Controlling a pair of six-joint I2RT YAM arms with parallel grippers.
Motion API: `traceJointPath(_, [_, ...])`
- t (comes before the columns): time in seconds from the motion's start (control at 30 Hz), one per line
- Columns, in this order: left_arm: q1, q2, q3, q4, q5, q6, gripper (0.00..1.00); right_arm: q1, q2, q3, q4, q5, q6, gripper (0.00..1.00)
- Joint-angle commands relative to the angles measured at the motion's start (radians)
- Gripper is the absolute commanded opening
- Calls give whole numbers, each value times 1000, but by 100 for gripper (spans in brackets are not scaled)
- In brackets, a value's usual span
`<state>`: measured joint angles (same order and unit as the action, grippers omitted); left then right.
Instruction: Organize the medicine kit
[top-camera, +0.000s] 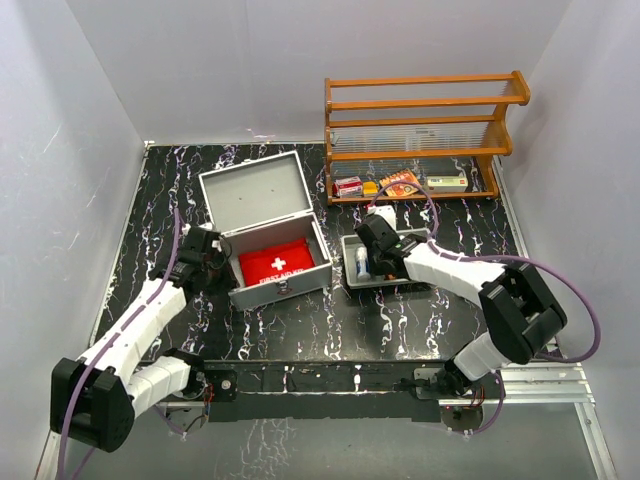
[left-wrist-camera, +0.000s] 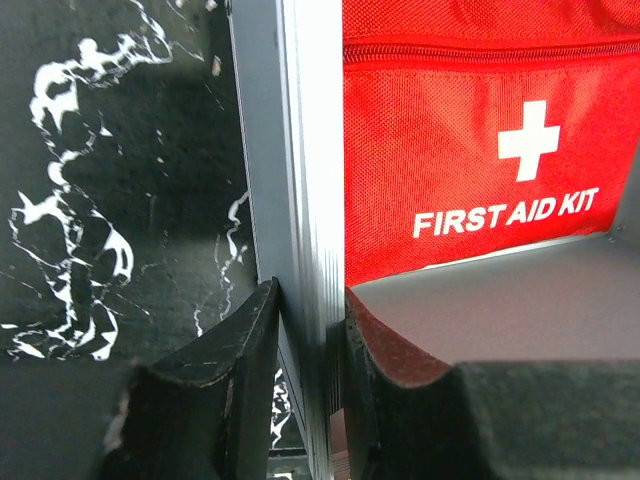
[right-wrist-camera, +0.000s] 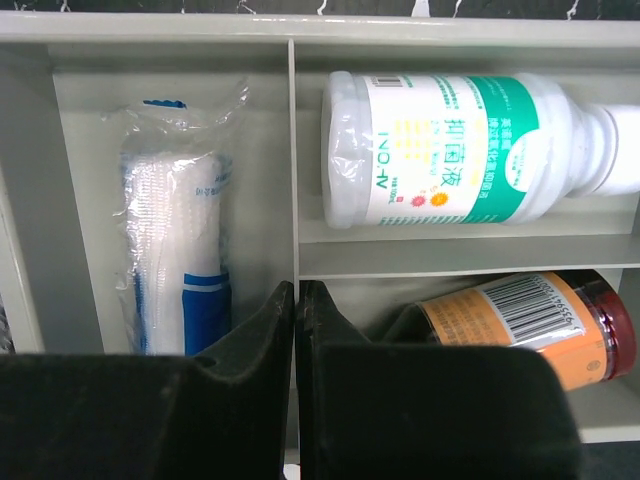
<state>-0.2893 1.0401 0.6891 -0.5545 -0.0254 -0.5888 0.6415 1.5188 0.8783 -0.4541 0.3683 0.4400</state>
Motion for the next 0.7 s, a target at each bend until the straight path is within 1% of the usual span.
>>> traceJointPath(0.0, [-73,-54,-31,-37,54,-94,22,5,-87,20,8,68,-6,0])
traceJointPath(0.1, [-118,-57,-28,-40,49,-119,26,5,-118,26,-18,84,-2,0])
traceJointPath(0.17, [-126,-49,-22,-50,34,-124,29,6,-143,33,-36,97,0,0])
traceJointPath(0.23, [-126,-46,-8,-59,17,-122,37,5,-159,44,-59,119,2,0])
traceJointPath(0.3, [-125,-45,24,-72,-4,-121,48,6,-169,64,-95,139,6,0])
traceJointPath(0.37, [-125,-48,58,-80,-22,-114,57,5,-175,101,-143,145,10,0])
traceJointPath(0.5, [-125,-47,129,-92,-70,-85,70,6,-174,197,-242,129,19,0])
traceJointPath(0.57, [-125,-50,158,-93,-105,-72,75,6,-164,250,-292,104,21,0])
traceJointPath(0.67, [-122,-59,183,-94,-191,-72,76,5,-143,329,-365,66,23,0])
